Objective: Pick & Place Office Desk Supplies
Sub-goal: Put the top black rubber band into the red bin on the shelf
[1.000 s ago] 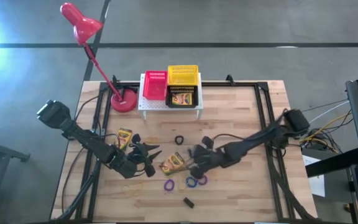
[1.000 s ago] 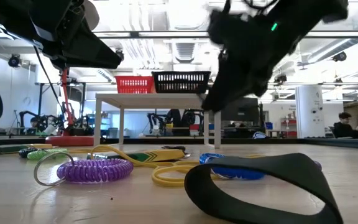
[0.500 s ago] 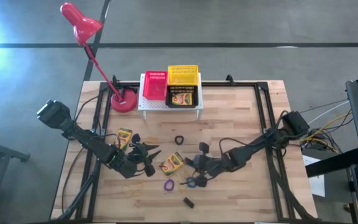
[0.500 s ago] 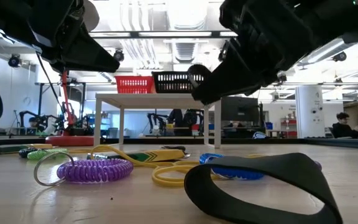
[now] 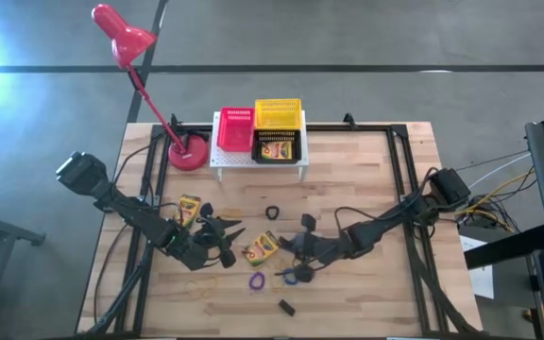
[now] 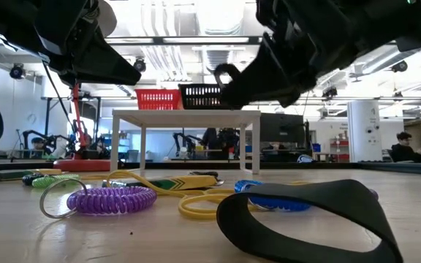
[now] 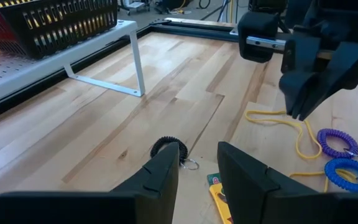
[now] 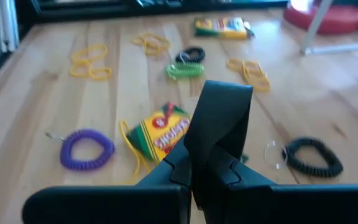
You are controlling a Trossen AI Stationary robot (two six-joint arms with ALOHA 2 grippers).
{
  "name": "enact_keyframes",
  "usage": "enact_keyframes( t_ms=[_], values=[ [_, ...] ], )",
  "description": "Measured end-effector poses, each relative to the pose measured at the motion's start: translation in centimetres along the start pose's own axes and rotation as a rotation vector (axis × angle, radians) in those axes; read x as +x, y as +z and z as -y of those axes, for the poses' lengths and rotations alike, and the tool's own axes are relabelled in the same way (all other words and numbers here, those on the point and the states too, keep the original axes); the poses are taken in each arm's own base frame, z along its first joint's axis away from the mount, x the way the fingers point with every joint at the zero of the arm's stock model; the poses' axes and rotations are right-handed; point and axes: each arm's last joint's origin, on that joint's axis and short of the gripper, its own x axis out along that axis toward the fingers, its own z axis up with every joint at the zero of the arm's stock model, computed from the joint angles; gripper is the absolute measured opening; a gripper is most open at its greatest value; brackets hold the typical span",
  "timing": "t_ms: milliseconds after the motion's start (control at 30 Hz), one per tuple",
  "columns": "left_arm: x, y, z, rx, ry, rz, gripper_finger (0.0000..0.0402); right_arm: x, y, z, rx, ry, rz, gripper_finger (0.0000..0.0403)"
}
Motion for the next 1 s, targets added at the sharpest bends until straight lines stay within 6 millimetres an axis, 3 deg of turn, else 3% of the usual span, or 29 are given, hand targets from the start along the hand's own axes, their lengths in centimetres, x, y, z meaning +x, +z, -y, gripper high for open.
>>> enact_keyframes(
  t_ms=[1000],
  values=[
    [0.0,0.01,-0.01,-0.001,0.001,0.001,0.0117,-0.02,0.37,-0.13,-0.012,0.016,0.028,0.0008]
  ],
)
